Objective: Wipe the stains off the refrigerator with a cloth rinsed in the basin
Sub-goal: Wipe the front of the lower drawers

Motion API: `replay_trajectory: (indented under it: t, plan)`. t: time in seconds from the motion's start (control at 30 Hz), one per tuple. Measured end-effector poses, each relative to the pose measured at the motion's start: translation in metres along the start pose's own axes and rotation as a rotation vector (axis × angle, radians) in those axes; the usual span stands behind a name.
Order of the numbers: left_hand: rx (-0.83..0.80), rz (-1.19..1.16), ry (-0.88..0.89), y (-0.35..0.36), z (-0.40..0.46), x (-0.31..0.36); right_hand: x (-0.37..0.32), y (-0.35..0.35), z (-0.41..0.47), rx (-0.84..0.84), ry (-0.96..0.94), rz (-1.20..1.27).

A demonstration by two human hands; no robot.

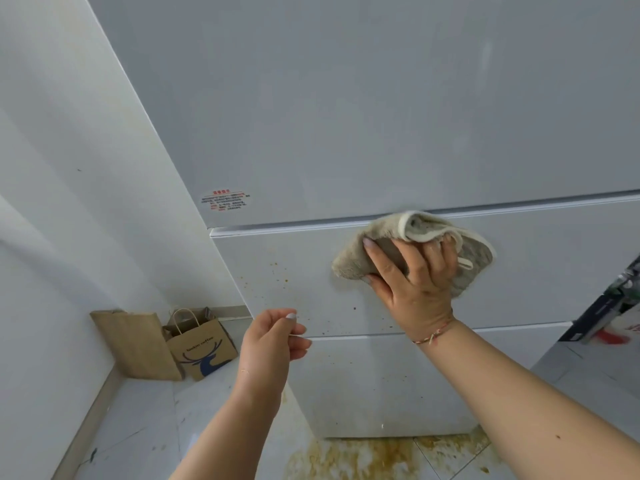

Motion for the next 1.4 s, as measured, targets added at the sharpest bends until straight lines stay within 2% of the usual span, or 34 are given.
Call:
replay_trajectory:
  t: [0.2, 0.37, 0.47, 0.6, 0.8, 1.0, 1.23, 1.4]
  plan:
    - [0.037, -0.041, 0.105, -0.015, 0.014, 0.026, -0.067, 0.032, 0.005, -0.016, -0.266, -0.014]
    - [0.05, -0.021, 0.17, -0.025, 0.018, 0.037, -0.048, 0.028, -0.042, -0.149, -0.456, -0.057]
    - [0.059, -0.013, 0.181, -0.033, 0.02, 0.036, -0.036, 0.018, -0.032, -0.127, -0.407, -0.074]
    - [0.06, -0.011, 0.174, -0.044, 0.021, 0.031, -0.061, 0.025, 0.01, -0.087, -0.342, -0.003]
    - [0.066, -0.034, 0.17, -0.056, 0.026, 0.027, -0.116, 0.047, 0.028, -0.122, -0.442, 0.017]
    - [0.055, -0.049, 0.146, -0.062, 0.025, 0.018, -0.106, 0.045, -0.012, -0.167, -0.6, -0.027]
    - [0.042, -0.035, 0.154, -0.076, 0.022, 0.015, -0.112, 0.037, 0.035, -0.086, -0.377, -0.018]
    - [0.03, -0.027, 0.155, -0.082, 0.02, 0.014, -0.158, 0.056, 0.051, -0.166, -0.515, 0.043]
Point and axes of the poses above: each hand's wrist, its own z-axis towards the middle knuckle, its own y-axis out of the palm, x = y × z, the point moved 7 cm from there along z, towards the middle knuckle, and after that the axes turned 6 degrees about x, right-handed, at the moved point
